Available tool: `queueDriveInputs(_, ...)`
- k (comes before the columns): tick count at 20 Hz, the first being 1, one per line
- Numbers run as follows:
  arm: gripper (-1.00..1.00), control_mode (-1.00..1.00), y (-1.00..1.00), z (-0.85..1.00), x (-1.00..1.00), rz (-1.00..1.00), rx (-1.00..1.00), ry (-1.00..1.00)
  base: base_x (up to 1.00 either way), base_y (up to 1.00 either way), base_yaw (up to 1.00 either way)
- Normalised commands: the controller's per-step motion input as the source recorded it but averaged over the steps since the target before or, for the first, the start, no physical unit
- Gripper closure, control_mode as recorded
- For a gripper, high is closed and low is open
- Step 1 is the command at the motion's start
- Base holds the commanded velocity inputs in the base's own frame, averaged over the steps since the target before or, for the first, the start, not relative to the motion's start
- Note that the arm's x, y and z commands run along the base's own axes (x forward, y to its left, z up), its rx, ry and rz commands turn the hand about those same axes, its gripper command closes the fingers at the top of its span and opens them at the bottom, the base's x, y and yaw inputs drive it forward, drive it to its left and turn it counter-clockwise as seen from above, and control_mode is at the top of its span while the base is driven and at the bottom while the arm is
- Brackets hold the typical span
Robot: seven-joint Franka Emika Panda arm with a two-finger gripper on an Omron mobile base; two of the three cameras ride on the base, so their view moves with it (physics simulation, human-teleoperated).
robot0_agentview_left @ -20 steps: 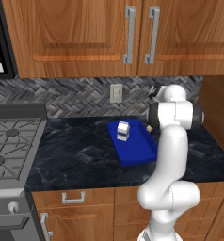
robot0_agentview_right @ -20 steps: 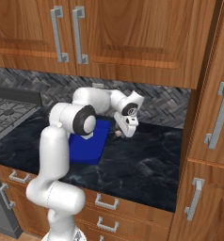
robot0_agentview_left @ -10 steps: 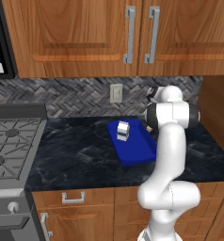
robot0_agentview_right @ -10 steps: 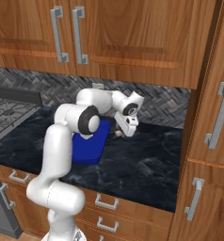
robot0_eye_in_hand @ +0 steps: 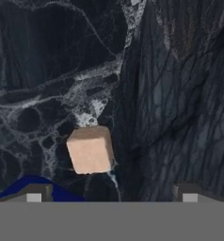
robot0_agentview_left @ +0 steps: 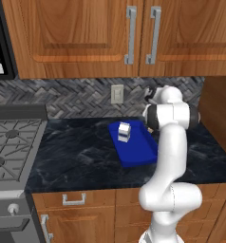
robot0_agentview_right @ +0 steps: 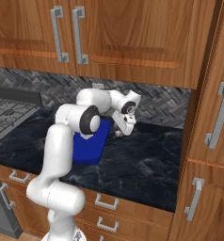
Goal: Take out the milk from the fridge and place it on the tray on the counter. Then take the sugar cube near the tray and place it in the tray.
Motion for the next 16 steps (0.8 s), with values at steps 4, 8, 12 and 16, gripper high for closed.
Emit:
queueDriveInputs(4,-1.0,-1.0,0.13,-0.13,0.24,-0.01,-0.01,0.0,0.0,0.0,0.0)
queueDriveInputs(8,-1.0,-1.0,0.0,-0.11,0.19,0.0,0.0,0.0,0.0,0.0,0.0)
queueDriveInputs(12,-1.0,-1.0,0.0,-0.11,0.23,0.0,0.0,0.0,0.0,0.0,0.0)
queueDriveInputs(16,-1.0,-1.0,0.0,-0.19,0.28,0.0,0.0,0.0,0.0,0.0,0.0)
